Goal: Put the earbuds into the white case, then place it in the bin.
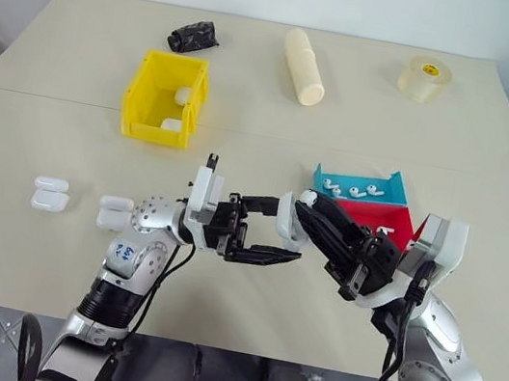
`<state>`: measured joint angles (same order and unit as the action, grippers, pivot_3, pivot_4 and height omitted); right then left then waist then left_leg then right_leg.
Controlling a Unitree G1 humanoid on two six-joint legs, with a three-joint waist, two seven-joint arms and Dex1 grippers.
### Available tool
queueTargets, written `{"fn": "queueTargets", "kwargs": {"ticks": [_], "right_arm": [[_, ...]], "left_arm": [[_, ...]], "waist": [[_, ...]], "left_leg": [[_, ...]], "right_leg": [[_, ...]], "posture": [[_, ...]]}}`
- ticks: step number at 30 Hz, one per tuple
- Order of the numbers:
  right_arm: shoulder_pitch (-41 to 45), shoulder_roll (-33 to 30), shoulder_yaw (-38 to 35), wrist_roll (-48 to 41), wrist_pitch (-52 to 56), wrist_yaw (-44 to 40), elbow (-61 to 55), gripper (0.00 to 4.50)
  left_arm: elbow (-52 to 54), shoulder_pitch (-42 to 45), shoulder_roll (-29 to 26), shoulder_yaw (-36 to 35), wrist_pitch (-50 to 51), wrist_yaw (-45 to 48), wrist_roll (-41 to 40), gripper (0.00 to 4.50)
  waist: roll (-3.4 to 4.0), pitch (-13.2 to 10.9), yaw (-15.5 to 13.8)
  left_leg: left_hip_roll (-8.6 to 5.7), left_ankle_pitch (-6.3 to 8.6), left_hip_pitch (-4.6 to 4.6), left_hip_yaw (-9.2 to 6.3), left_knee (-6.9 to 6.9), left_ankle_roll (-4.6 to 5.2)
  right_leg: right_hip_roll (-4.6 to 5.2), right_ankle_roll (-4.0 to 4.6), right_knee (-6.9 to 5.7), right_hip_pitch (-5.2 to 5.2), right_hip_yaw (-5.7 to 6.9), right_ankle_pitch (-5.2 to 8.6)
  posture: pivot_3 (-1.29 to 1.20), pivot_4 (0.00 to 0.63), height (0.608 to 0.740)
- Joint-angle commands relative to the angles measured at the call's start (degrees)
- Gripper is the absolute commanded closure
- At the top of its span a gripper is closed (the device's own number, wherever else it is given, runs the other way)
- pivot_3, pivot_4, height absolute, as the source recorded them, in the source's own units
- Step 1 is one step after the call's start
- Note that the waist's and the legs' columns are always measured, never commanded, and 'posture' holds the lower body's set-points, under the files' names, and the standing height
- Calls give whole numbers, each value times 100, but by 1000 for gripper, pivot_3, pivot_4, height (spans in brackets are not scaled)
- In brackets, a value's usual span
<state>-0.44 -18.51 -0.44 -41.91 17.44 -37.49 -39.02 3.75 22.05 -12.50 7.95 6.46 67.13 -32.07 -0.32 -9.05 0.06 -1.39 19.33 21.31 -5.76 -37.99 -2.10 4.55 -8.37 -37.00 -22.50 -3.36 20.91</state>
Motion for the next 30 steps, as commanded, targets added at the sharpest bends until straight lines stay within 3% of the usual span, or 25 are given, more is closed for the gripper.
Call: {"fn": "queueTargets", "kwargs": {"ticks": [1,4,16,24,30], "right_arm": [[-60,-176,109,-26,76,-146,23,3925],[-83,-277,134,-102,149,-188,64,3925],[19,-496,141,-168,132,-224,97,19],[-458,-1450,-1426,-613,58,-523,-65,19],[-1317,-2206,-2775,-233,-239,-1401,737,19]], "left_arm": [[315,39,54,-23,-58,-40,-129,1720],[327,47,67,-25,-60,-54,-127,1720],[295,71,87,-35,-120,-16,-72,1720],[96,-314,-324,-204,-220,106,57,1720],[42,-470,-665,-162,-407,194,296,1720]], "waist": [[0,0,0],[0,0,1],[0,0,-2],[-1,0,-20],[-3,-2,-73]], "left_leg": [[0,0,0,0,0,0],[0,0,0,0,0,0],[0,0,0,0,0,0],[-2,1,0,0,2,1],[-2,3,-2,3,2,6]], "right_leg": [[0,0,0,0,0,0],[0,0,0,0,0,0],[0,0,1,1,0,0],[2,0,7,4,-1,0],[1,0,10,11,-1,0]], "posture": [[0,150,740],[0,150,740],[0,150,740],[0,150,740],[0,150,740]]}}
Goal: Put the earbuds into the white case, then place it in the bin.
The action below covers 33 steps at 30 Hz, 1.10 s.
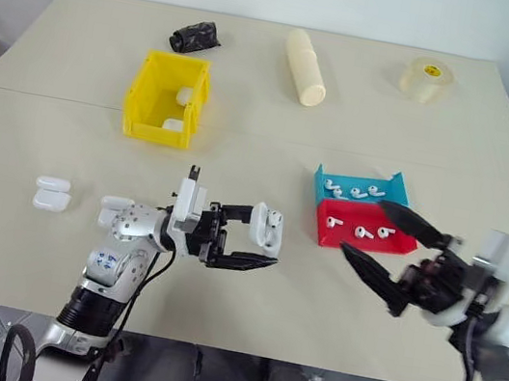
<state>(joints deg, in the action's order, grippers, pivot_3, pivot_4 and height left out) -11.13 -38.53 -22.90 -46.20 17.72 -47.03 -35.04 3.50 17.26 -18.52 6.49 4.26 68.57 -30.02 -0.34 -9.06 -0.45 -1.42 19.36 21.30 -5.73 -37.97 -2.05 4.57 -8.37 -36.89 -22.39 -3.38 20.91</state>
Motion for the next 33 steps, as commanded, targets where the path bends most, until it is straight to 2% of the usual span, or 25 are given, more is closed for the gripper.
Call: {"fn": "queueTargets", "kwargs": {"ticks": [1,5,8,11,15,18,21,24,28,33], "right_arm": [[-388,-313,-630,486,-473,-630,623,19],[-638,-737,-799,1310,-1218,-1332,1829,19],[-480,-1003,-697,1702,-1359,-1397,2149,19],[131,-1325,-407,1739,-883,-1244,2114,19],[1411,-2029,337,1824,528,-904,2095,19],[2974,-2356,1348,2194,1402,-875,2531,19],[4230,-2366,2206,2705,1817,-995,3098,19],[5366,-2265,3122,3193,2158,-1464,3811,19],[6441,-1841,4250,4305,1572,-1796,5122,19],[7024,-1301,4779,5032,640,-2125,6251,19]], "left_arm": [[63,27,-85,-9,-223,-12,171,1720],[92,124,8,52,-288,-134,257,1720],[126,157,6,150,-350,-193,419,1720],[240,164,11,253,-309,-279,503,1720],[406,154,47,382,-179,-524,588,1720],[503,155,43,477,-121,-664,674,1720],[548,151,62,515,-104,-748,679,1720],[513,169,103,530,-98,-846,689,1720],[497,172,169,561,-94,-904,661,1720],[476,190,225,576,-138,-950,690,1720]], "waist": [[-1,0,-40],[-1,-1,-85],[1,-1,-84],[4,-1,-5],[9,-4,30],[11,-6,43],[16,-11,36],[27,-24,24],[21,-32,47],[25,-38,60]], "left_leg": [[-1,1,0,2,-1,2],[-3,4,-4,11,-4,8],[-2,4,-5,15,-5,8],[2,4,-9,22,-5,7],[7,2,-10,14,-7,4],[6,2,-2,7,-6,3],[3,1,0,9,-8,3],[0,1,9,2,-4,2],[-6,2,15,5,-6,3],[-9,1,19,7,-6,1]], "right_leg": [[0,0,2,1,-1,0],[-1,-2,1,3,-5,-1],[-1,-2,0,2,-8,-1],[-4,-3,-2,0,-16,-1],[-8,-3,-5,-3,-14,-2],[-5,-3,0,-8,-9,-2],[1,-3,3,-9,-11,-2],[5,-3,7,-16,-4,-2],[13,-3,7,-21,-4,-2],[15,-4,-1,-33,-3,-2]], "posture": [[0,150,740],[0,150,740],[0,150,740],[0,150,740],[0,150,740],[0,150,740],[0,150,740],[0,150,740],[0,150,740],[0,150,740]]}}
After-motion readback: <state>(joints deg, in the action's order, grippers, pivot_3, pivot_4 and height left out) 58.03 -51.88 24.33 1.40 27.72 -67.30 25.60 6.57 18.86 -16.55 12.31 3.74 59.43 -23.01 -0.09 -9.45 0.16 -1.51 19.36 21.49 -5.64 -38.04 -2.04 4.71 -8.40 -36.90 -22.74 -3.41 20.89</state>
